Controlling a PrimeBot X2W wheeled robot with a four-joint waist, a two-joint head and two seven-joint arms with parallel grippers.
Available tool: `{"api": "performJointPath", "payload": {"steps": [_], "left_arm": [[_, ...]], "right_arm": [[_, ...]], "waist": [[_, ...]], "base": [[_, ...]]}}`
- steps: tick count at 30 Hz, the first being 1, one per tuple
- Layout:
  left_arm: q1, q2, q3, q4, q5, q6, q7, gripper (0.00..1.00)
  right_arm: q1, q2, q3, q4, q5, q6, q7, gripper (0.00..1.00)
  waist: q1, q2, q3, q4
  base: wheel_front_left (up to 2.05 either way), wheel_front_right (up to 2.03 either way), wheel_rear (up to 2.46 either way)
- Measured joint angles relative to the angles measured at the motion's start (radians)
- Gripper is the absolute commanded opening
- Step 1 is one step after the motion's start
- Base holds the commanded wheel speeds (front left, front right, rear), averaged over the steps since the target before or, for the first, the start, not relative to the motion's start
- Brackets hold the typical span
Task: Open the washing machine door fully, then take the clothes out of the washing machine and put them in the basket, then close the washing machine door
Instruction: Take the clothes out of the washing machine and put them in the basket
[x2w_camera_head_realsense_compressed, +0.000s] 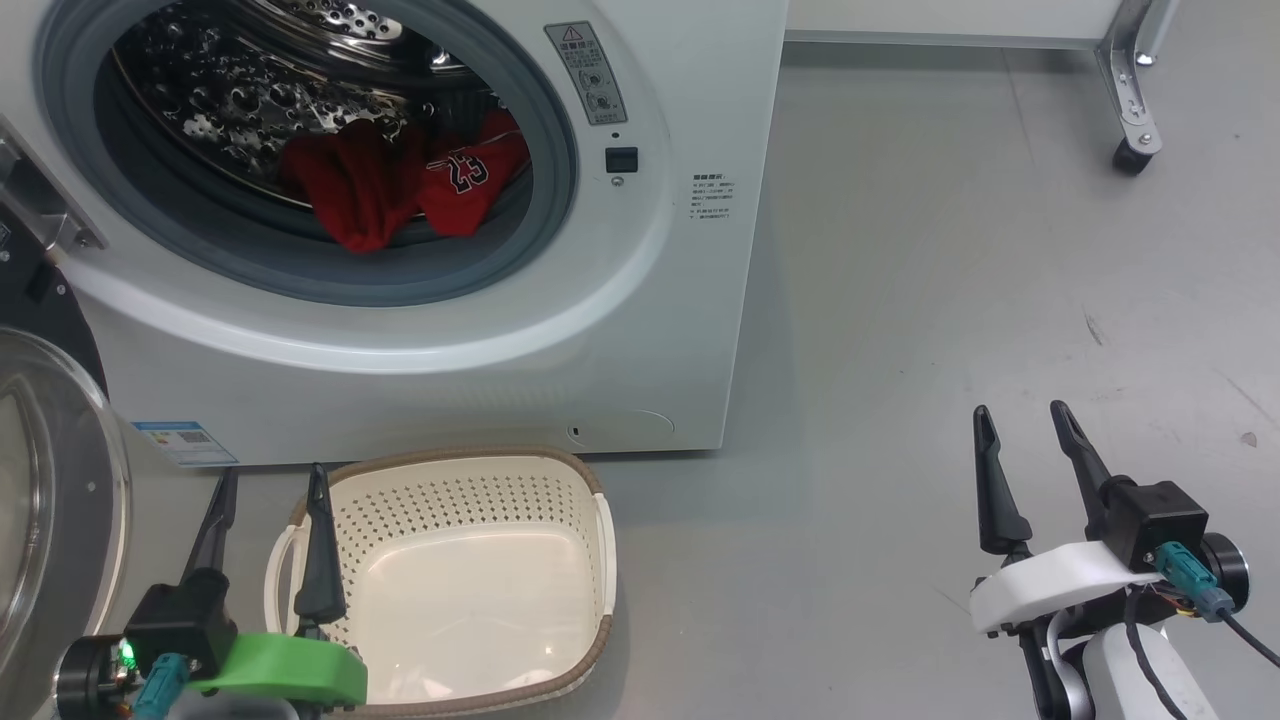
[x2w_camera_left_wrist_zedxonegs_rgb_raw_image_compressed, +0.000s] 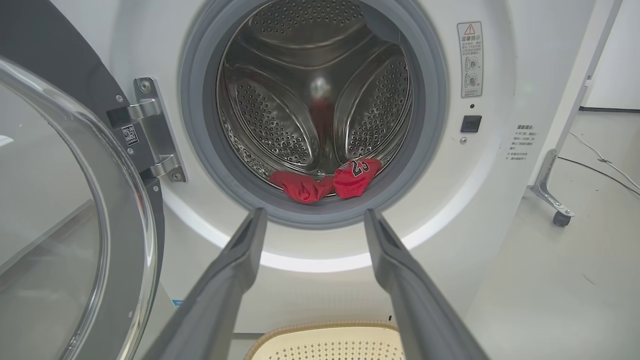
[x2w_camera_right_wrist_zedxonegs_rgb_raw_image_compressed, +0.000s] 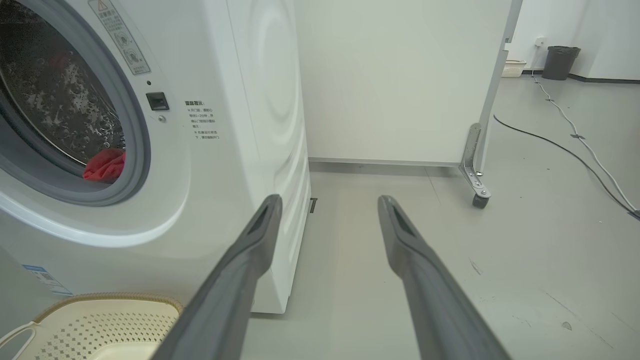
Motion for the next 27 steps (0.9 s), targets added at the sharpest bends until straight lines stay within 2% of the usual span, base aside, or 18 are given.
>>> {"api": "performJointPath", "payload": {"steps": [13, 27], "left_arm": [[0.001, 0.0, -0.028, 0.019, -0.031, -0.016, 0.0, 1.0], [0.0, 0.0, -0.065, 0.058, -0.077, -0.029, 0.0, 1.0]], "right_arm": [[0.0, 0.0, 0.005, 0.002, 0.003, 0.005, 0.0, 1.0], [-0.002, 0.0, 0.018, 0.017, 0.004, 0.006, 0.0, 1.0]], "waist": [[0.0, 0.0, 0.006, -0.003], [0.0, 0.0, 0.069, -0.008]], "base": [[0.01, -0.01, 0.0], [0.0, 0.0, 0.0]]}}
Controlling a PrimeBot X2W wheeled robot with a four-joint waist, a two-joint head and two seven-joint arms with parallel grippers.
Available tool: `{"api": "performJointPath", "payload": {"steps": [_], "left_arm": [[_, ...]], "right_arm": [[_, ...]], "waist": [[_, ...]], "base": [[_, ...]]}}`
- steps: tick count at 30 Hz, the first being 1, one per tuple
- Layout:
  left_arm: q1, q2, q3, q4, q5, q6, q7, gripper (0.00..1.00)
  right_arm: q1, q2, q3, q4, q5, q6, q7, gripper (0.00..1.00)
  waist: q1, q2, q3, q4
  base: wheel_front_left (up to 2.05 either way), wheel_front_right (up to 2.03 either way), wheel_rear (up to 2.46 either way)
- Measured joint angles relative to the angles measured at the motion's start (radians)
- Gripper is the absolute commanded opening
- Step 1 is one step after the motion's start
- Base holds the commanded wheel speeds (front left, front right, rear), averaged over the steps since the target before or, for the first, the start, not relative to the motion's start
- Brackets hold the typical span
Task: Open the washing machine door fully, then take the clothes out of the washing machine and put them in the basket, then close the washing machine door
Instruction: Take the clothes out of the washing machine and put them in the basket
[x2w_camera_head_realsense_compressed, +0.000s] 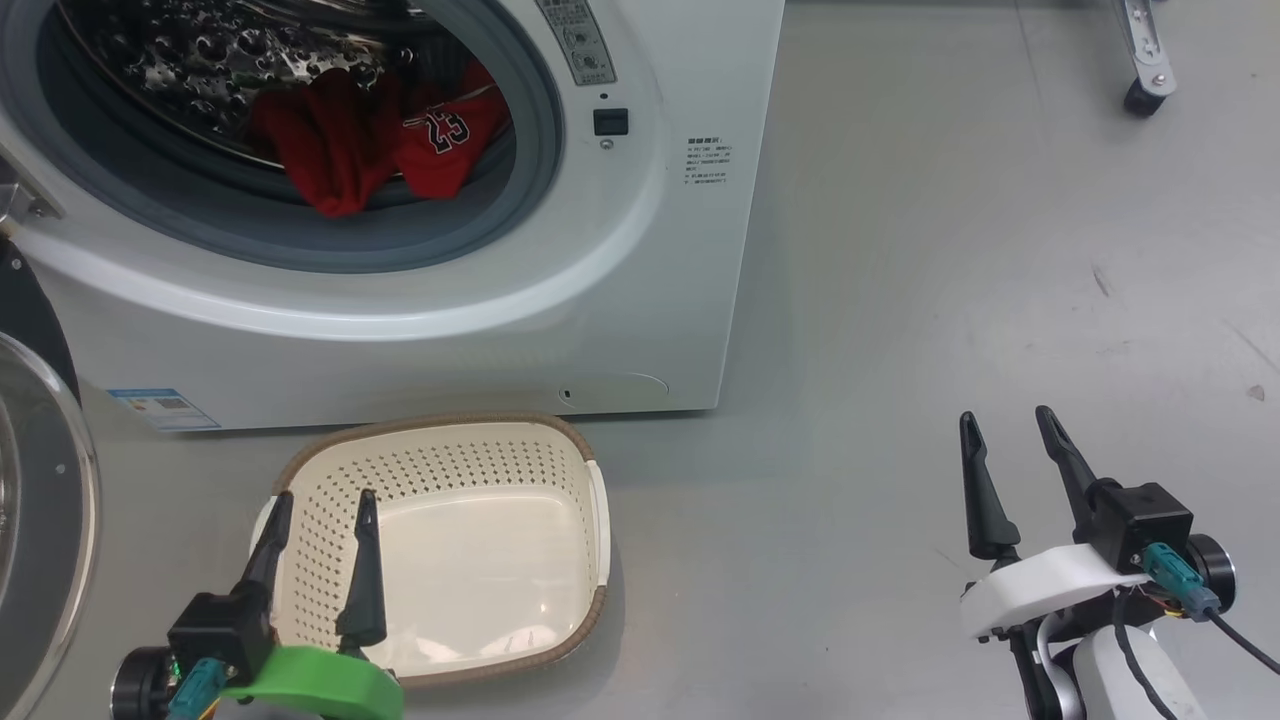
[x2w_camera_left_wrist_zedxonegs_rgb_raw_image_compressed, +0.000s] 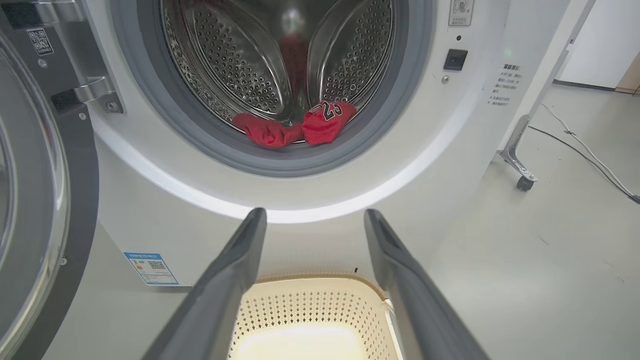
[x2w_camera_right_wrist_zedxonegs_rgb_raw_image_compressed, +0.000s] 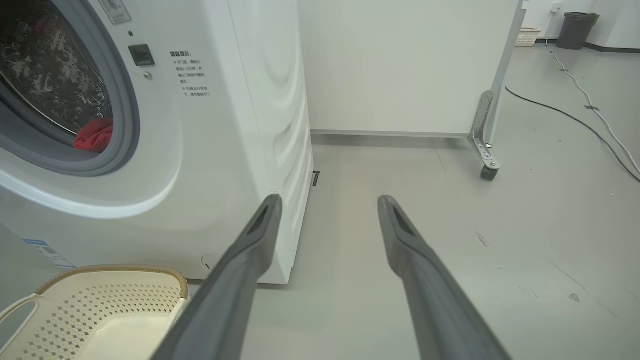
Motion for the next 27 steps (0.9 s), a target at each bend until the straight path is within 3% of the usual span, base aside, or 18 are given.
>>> {"api": "performJointPath", "payload": {"steps": [15, 27], "left_arm": [[-0.128, 0.0, -0.059, 0.102, -0.03, -0.006, 0.0, 1.0], [-0.415, 0.012, -0.046, 0.166, -0.018, -0.018, 0.004, 1.0]], "right_arm": [[-0.062, 0.0, 0.015, 0.015, 0.007, 0.007, 0.0, 1.0], [-0.125, -0.001, 0.044, 0.019, 0.009, 0.017, 0.0, 1.0]], "waist": [[0.0, 0.0, 0.125, -0.01], [0.0, 0.0, 0.223, -0.033]], "base": [[0.0, 0.0, 0.0], [0.0, 0.0, 0.0]]}}
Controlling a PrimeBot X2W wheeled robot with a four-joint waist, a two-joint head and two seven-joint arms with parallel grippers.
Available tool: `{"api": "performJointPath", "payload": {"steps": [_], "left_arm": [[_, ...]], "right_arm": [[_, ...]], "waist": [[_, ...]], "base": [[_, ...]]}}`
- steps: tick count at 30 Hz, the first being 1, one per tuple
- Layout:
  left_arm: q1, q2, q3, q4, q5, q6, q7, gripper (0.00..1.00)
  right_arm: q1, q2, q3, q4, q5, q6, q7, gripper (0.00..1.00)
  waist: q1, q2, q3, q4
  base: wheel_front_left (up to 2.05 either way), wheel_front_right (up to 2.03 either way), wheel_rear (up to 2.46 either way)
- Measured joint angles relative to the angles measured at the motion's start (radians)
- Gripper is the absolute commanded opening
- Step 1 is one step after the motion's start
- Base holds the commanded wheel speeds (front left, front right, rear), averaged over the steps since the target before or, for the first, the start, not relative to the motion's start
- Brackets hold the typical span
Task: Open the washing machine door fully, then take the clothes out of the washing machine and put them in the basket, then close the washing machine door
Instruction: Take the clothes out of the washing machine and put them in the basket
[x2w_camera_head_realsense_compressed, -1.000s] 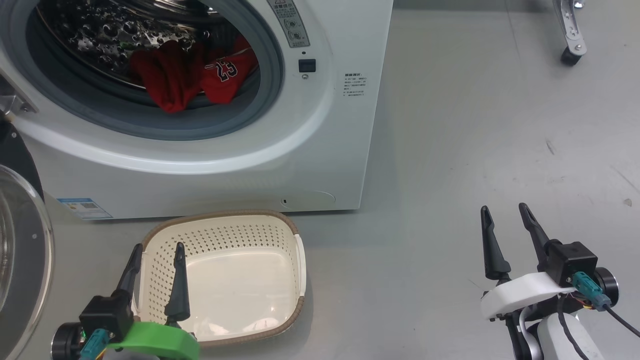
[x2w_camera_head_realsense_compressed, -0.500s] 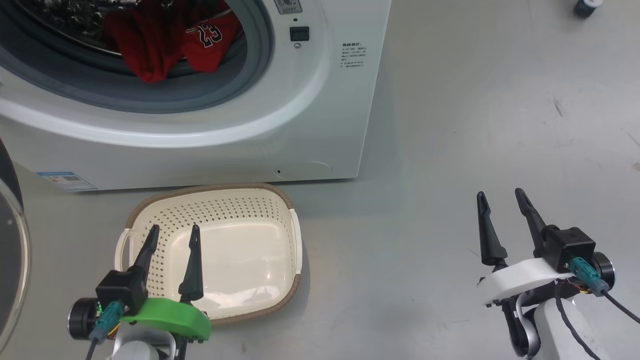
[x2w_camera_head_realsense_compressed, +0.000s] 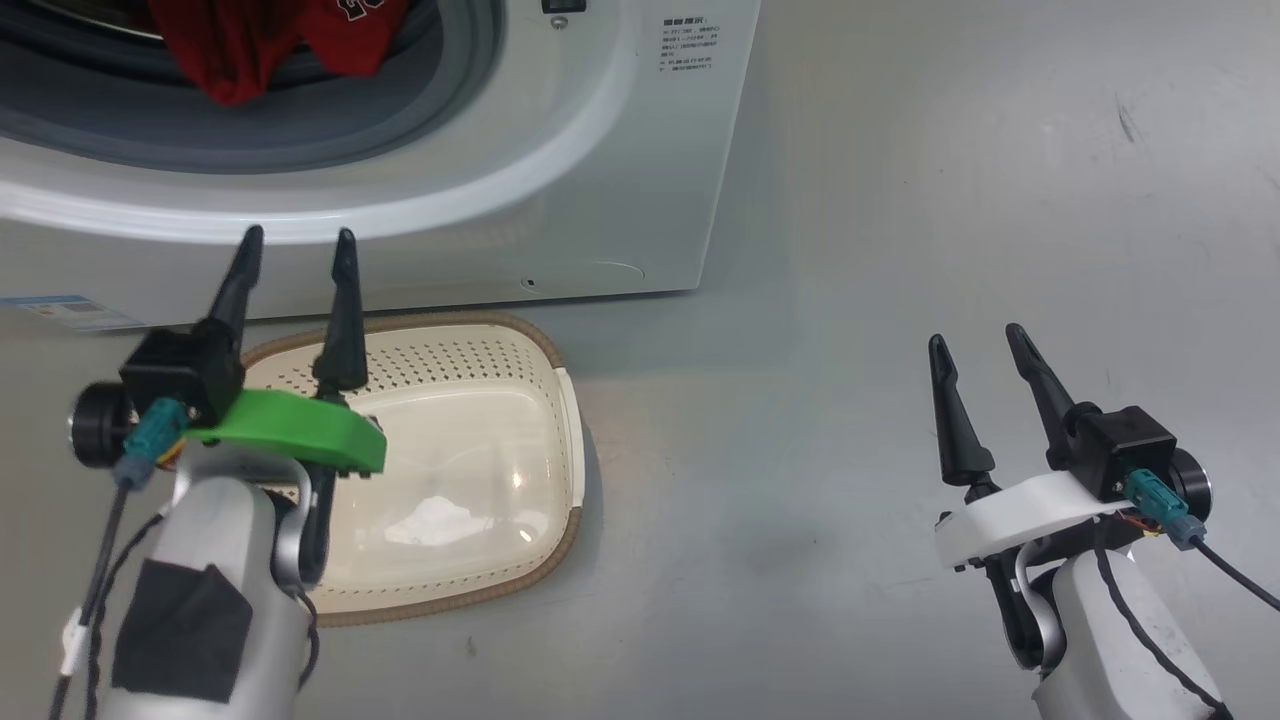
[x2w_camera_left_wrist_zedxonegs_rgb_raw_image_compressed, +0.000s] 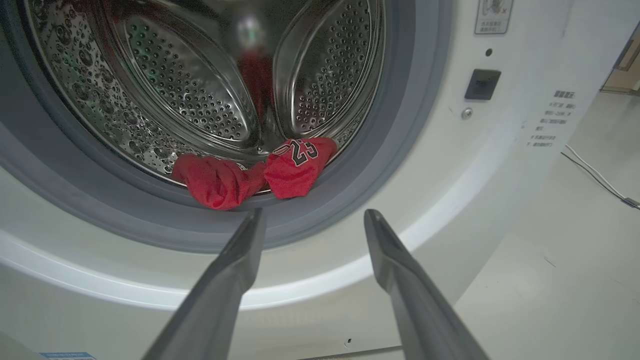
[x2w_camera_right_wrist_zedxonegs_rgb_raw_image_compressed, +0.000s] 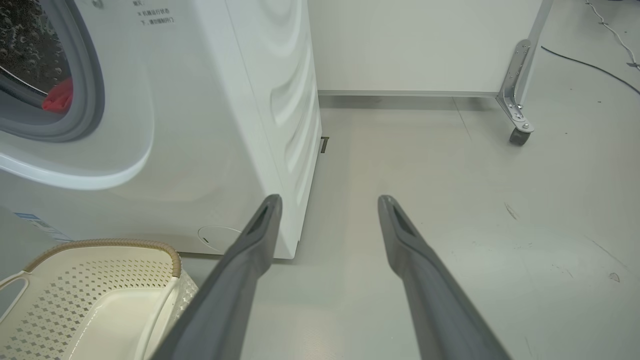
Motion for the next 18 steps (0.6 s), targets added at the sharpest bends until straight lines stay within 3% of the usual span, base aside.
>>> {"api": "performJointPath", "payload": {"steps": [18], "left_arm": [[-0.39, 0.087, 0.069, 0.149, 0.008, 0.006, 0.18, 1.0]], "right_arm": [[-0.066, -0.001, 0.038, 0.001, 0.044, 0.0, 0.0, 1.0]], "waist": [[0.0, 0.0, 0.122, -0.078]], "base": [[0.0, 0.0, 0.0]]}}
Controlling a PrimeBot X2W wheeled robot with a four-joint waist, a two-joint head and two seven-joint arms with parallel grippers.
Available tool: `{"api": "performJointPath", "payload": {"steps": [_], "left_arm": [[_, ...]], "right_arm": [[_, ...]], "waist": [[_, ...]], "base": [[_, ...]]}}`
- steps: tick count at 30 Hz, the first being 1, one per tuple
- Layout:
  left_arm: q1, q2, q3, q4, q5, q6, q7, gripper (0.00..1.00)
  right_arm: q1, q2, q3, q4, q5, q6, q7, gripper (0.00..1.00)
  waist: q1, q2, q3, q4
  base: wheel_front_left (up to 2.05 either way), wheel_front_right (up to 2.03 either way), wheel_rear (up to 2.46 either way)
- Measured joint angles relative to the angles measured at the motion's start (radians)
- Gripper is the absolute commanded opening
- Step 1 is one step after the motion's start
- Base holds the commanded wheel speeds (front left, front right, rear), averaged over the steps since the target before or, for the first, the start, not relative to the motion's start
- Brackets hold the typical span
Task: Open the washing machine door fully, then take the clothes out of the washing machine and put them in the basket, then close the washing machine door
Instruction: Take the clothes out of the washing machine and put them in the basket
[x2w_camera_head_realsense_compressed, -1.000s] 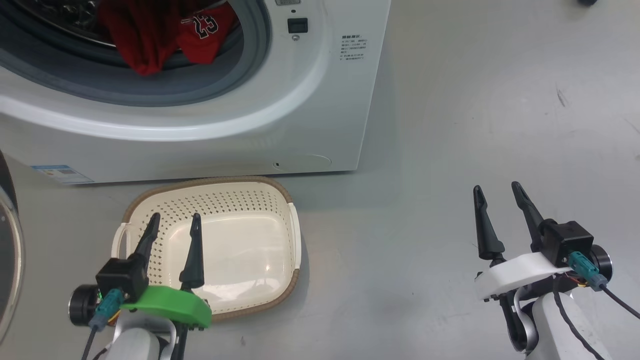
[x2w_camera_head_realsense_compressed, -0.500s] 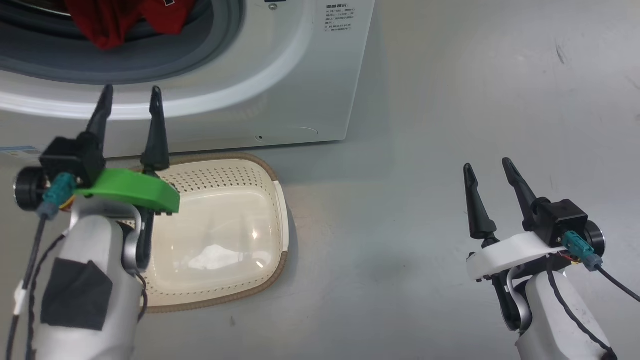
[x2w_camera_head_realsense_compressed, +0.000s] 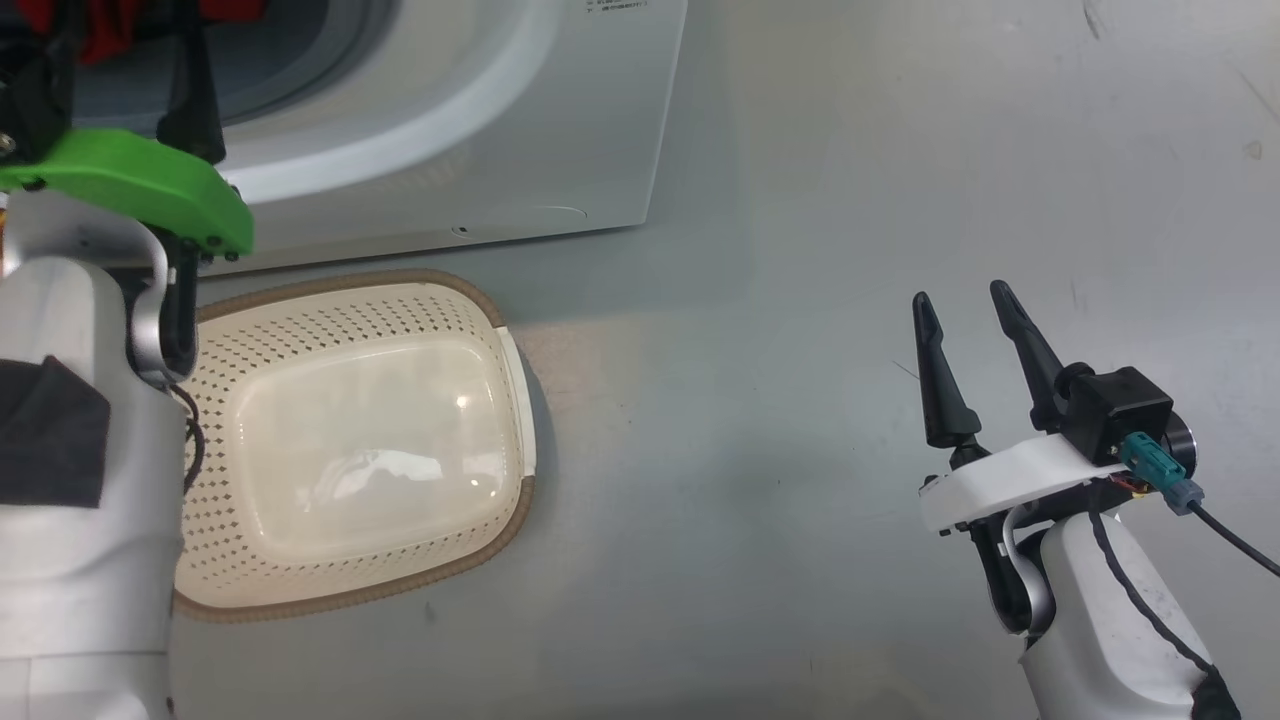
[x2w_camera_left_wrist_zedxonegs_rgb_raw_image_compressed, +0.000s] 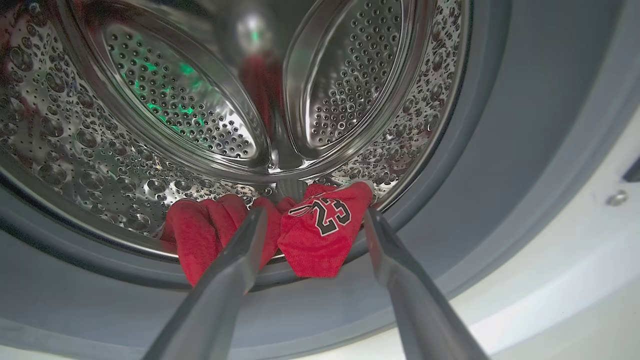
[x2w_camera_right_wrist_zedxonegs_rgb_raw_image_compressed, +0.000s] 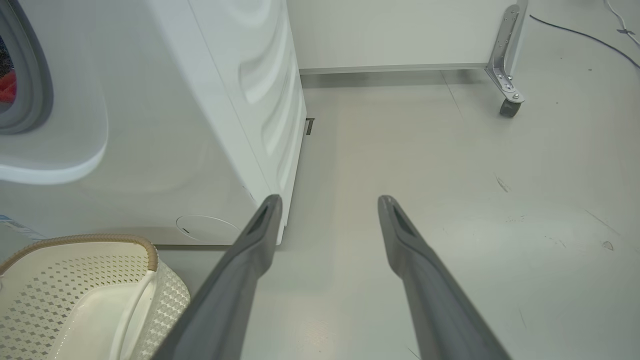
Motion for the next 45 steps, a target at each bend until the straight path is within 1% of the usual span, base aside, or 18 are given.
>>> {"api": "performJointPath", "payload": {"steps": [7, 9, 12, 17, 19, 21, 23, 28, 36, 39, 45], "left_arm": [[-0.104, 0.021, 0.021, 0.046, -0.022, 0.0, 0.04, 1.0], [-0.125, 0.028, 0.03, 0.06, -0.035, -0.009, 0.051, 1.0], [-0.15, 0.031, 0.042, 0.072, -0.049, -0.011, 0.057, 1.0], [-0.218, 0.04, 0.046, 0.104, -0.064, -0.039, 0.075, 1.0], [-0.231, 0.042, 0.047, 0.121, -0.065, -0.044, 0.083, 1.0], [-0.242, 0.04, 0.056, 0.143, -0.09, -0.049, 0.103, 1.0], [-0.253, 0.042, 0.068, 0.164, -0.1, -0.049, 0.106, 1.0], [-0.269, 0.067, 0.082, 0.214, -0.099, -0.048, 0.122, 1.0], [-0.302, 0.071, 0.109, 0.275, -0.118, -0.043, 0.127, 1.0], [-0.321, 0.072, 0.12, 0.301, -0.13, -0.038, 0.145, 1.0], [-0.348, 0.077, 0.12, 0.328, -0.146, -0.038, 0.156, 1.0]], "right_arm": [[-0.034, 0.0, 0.017, -0.01, 0.009, 0.0, 0.0, 1.0], [-0.044, 0.0, 0.023, -0.012, 0.018, 0.0, 0.0, 1.0], [-0.053, 0.0, 0.023, -0.014, 0.023, 0.0, 0.0, 1.0], [-0.064, 0.0, 0.03, -0.015, 0.042, 0.0, 0.0, 1.0], [-0.071, 0.0, 0.035, -0.015, 0.046, 0.0, 0.0, 1.0], [-0.075, 0.0, 0.039, -0.015, 0.048, 0.0, 0.0, 1.0], [-0.078, 0.0, 0.045, -0.015, 0.052, 0.0, 0.0, 1.0], [-0.089, 0.0, 0.047, -0.016, 0.054, -0.001, 0.0, 1.0], [-0.092, 0.0, 0.043, -0.014, 0.054, -0.002, 0.0, 1.0], [-0.092, 0.0, 0.045, -0.012, 0.058, -0.002, 0.0, 1.0], [-0.092, 0.0, 0.051, -0.009, 0.06, -0.002, 0.0, 1.0]], "waist": [[0.0, 0.0, 0.061, -0.034], [0.0, 0.0, 0.078, -0.044], [0.0, 0.0, 0.094, -0.055], [0.0001, 0.0, 0.131, -0.081], [0.0, 0.0, 0.143, -0.092], [0.0, 0.0, 0.153, -0.101], [0.0001, 0.0, 0.163, -0.11], [0.0001, 0.0, 0.179, -0.13], [0.0, 0.0, 0.19, -0.141], [0.0, 0.0, 0.193, -0.144], [0.0, 0.0, 0.197, -0.149]], "base": [[0.0, 0.0, 0.0], [0.0, 0.0, 0.0], [0.0, 0.0, 0.0], [0.0, 0.0, 0.0], [0.0, 0.0, 0.0], [0.0, 0.0, 0.0], [0.0, 0.0, 0.0], [0.0, 0.0, 0.0], [0.0, 0.0, 0.0], [0.0, 0.0, 0.0], [0.0, 0.0, 0.0]]}}
